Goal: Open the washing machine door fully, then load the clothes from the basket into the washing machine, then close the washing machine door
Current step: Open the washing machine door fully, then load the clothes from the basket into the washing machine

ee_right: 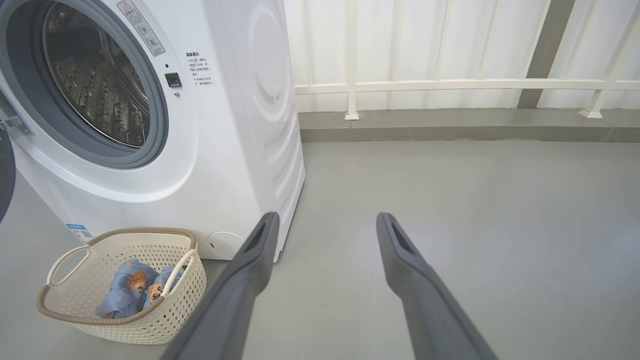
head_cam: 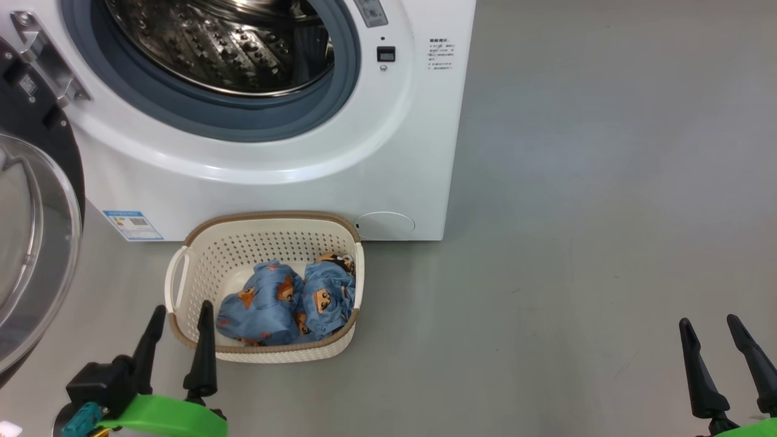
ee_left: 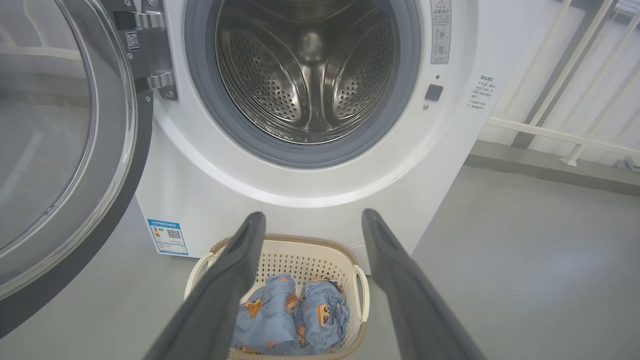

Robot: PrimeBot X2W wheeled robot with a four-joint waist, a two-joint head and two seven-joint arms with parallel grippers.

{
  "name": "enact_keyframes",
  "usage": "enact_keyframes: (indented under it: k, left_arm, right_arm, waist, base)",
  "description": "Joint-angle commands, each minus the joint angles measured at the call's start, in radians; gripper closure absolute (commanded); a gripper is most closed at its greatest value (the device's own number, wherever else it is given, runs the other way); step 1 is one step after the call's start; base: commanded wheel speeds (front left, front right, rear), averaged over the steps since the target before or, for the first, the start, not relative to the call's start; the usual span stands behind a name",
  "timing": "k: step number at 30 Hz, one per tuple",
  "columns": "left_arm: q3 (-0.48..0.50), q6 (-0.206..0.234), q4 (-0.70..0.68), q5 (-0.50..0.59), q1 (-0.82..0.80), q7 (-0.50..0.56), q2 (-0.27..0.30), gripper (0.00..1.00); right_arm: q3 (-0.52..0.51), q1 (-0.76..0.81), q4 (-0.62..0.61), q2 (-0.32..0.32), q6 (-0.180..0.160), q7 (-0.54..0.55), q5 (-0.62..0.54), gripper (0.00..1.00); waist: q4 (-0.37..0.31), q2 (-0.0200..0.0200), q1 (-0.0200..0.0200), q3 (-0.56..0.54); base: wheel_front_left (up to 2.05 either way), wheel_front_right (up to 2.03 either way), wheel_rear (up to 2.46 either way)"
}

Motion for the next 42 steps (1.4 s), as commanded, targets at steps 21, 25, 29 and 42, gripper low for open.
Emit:
enact_keyframes:
  k: [21,25,29,42]
  left_arm:
    - [0.017,-0.002,-0.007,-0.066,-0.015,-0.006,0.035,0.0]
    - [0.016,-0.002,-0.008,-0.086,-0.018,-0.006,0.037,0.0]
    - [0.016,-0.002,-0.009,-0.096,-0.022,-0.006,0.041,0.0]
    - [0.004,-0.002,-0.014,-0.049,-0.04,-0.006,0.049,0.0]
  right_arm:
    - [0.02,-0.02,-0.019,-0.008,0.006,-0.012,0.002,0.0]
    - [0.019,-0.023,-0.017,-0.009,0.006,-0.012,0.006,0.0]
    - [0.019,-0.026,-0.018,-0.01,0.006,-0.012,0.008,0.0]
    - [0.021,-0.043,-0.02,-0.008,0.006,-0.012,0.009,0.0]
  waist:
    - [-0.008,0.0,0.0,0.003]
    - [-0.008,0.0,0.0,0.005]
    - [-0.008,0.0,0.0,0.009]
    - [-0.011,0.0,0.0,0.032]
  base:
    - [0.01,-0.02,0.02]
    - [0.29,-0.82,0.53]
    - [0.69,-1.42,0.74]
    - [0.75,-1.38,0.63]
